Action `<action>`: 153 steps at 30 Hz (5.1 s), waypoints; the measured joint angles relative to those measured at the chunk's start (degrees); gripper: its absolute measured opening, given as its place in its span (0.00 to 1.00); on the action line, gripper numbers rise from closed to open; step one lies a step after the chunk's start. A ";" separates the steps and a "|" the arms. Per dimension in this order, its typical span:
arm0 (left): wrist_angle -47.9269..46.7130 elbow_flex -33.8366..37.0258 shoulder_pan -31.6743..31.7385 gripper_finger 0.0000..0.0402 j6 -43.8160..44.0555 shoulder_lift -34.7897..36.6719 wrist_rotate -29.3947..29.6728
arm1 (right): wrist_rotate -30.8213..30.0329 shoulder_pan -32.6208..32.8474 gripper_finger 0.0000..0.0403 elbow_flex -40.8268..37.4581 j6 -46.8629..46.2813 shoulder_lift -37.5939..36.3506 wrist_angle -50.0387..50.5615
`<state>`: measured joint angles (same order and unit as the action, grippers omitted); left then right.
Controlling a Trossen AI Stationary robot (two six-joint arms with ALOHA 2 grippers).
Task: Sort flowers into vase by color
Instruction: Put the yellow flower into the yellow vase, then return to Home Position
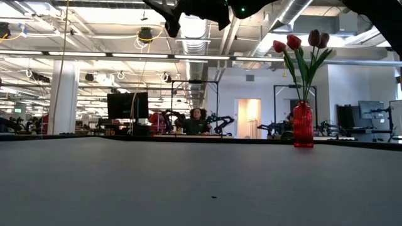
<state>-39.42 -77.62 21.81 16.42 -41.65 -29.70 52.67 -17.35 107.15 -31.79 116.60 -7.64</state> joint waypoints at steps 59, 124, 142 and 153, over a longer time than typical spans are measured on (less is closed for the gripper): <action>3.47 28.33 -83.06 0.00 16.40 1.61 69.12 | -3.33 5.12 0.76 0.00 2.29 -0.04 10.61; -2.36 28.30 -91.56 0.13 24.76 -12.37 73.44 | -3.24 5.73 0.76 0.00 1.80 -0.04 10.70; -5.33 28.30 -86.74 0.29 32.06 -7.62 49.43 | -0.33 4.26 0.76 0.00 1.64 -0.04 10.69; -2.70 28.28 -84.17 0.29 44.75 8.61 53.05 | -0.07 2.89 0.76 0.00 2.32 -0.04 10.24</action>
<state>-42.12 -49.34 -62.36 61.17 -33.04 23.34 52.60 -14.46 107.15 -29.47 116.55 2.60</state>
